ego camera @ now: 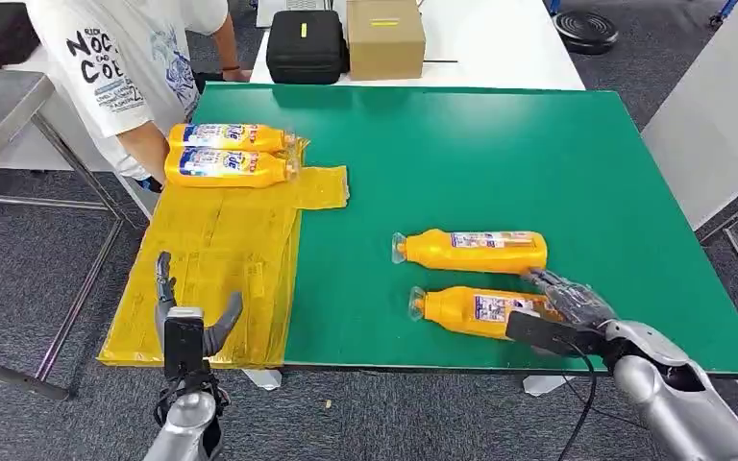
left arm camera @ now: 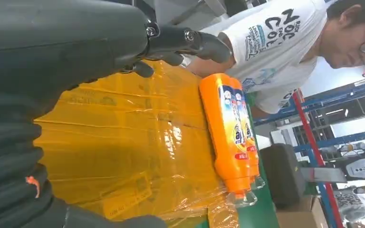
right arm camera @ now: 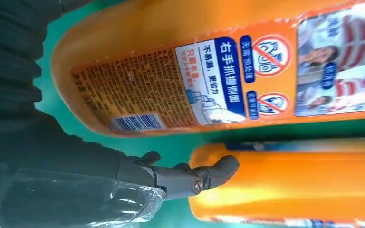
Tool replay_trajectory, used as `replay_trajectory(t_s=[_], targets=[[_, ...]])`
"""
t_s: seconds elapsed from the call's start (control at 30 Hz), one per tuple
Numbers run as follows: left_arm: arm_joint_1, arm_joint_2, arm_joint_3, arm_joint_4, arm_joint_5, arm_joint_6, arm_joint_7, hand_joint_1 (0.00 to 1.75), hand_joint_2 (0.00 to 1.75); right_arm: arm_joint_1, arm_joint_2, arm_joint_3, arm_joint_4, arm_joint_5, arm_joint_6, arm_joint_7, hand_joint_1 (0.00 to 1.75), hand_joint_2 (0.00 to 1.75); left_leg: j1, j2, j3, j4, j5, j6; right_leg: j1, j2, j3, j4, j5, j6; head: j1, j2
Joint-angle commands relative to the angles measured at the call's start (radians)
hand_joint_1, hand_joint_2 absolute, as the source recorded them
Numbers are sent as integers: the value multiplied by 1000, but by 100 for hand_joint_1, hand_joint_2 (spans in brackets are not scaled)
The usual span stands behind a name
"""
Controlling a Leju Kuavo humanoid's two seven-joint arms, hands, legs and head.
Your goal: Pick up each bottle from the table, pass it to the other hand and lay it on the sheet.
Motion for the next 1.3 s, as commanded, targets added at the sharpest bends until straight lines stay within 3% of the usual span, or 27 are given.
replay_trajectory(t_s=[0.03, 0.33, 0.37, 0.4, 0.77, 1.0, 1.3], targets=[[-10, 15, -13, 40, 5, 8, 0, 0, 175, 4, 60, 21, 86, 15, -58, 9, 0, 175, 3, 1, 9, -1, -4, -3, 3, 1, 9, -2, -3, -3, 0, 0], [-14, 11, -15, 46, -2, 8, 6, 0, 175, -19, 71, 39, 124, 37, -19, 12, 3, 175, 2, 1, 5, -1, -2, -2, 2, 1, 5, -2, -1, -2, 0, 0], [-15, 11, -14, 46, -2, 10, 7, 0, 175, -52, 83, 52, 156, 37, -15, 4, 73, 175, 2, 2, 9, -1, -3, -3, 2, 1, 9, -2, -2, -3, 0, 0], [-16, 11, -13, 45, -2, 10, 8, 0, 175, -73, 95, 60, 177, 40, -17, 0, 169, 175, 2, 3, 6, -1, -2, -2, 2, 2, 5, -2, -1, -2, 0, 0], [-13, 9, -5, 50, -5, 7, 6, 0, 175, -133, 99, 98, 229, 29, -13, -24, 175, 175, 2, 6, 9, -1, -3, -3, 2, 4, 8, -2, -1, -3, 0, 0], [-15, 8, -1, 50, -5, 8, 3, 0, 175, -112, 108, 96, 209, 28, -29, -24, 175, 175, 2, 4, 10, -1, -3, -3, 2, 3, 9, -2, -2, -3, 0, 0], [11, 9, 11, 20, -7, 5, -7, 0, 175, 20, 153, -5, -49, -18, -106, -122, 175, 175, 1, 2, 6, -1, -2, -2, 1, 1, 5, -1, -2, -2, 0, 0]])
